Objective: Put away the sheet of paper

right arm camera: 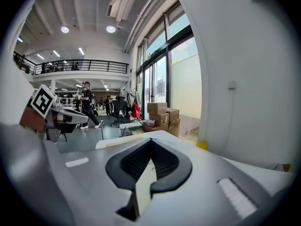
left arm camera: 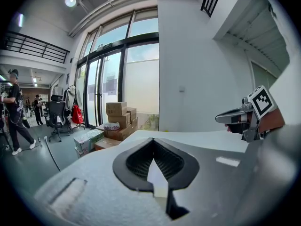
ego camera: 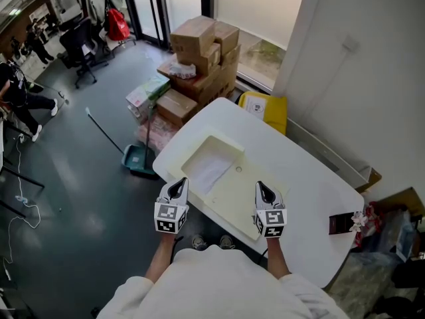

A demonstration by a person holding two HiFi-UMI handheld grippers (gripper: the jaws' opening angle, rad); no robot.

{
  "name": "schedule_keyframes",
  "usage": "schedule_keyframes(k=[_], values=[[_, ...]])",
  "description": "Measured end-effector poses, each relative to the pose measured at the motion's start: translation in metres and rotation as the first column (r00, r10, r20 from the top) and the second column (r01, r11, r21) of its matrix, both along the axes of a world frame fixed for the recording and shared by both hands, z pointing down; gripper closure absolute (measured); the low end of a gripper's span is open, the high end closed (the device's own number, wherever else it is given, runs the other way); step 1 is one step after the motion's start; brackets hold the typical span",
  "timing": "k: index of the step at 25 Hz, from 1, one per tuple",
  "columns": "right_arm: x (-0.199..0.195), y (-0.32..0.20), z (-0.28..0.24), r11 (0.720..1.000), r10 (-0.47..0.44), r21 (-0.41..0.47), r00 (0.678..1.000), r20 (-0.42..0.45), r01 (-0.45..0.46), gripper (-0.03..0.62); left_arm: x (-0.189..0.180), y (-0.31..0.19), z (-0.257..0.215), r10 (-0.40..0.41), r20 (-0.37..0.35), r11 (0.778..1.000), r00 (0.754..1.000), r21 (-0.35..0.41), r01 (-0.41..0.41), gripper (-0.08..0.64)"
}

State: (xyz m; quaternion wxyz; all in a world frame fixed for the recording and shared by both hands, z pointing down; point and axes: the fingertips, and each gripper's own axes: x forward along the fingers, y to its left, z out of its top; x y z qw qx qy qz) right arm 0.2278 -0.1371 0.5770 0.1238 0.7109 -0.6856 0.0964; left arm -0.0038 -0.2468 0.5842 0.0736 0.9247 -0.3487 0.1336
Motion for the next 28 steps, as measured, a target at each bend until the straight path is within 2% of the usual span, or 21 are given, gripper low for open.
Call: schedule_keyframes(k=[28], values=[[-0.011, -0.011, 0.0, 0.999, -0.033, -0.004, 0.999, -0.017, 0.033, 0.592, -0.02, 0.004, -0.008, -0.051, -0.005, 0.998, 0.999, 0.031, 0.051, 0.554]])
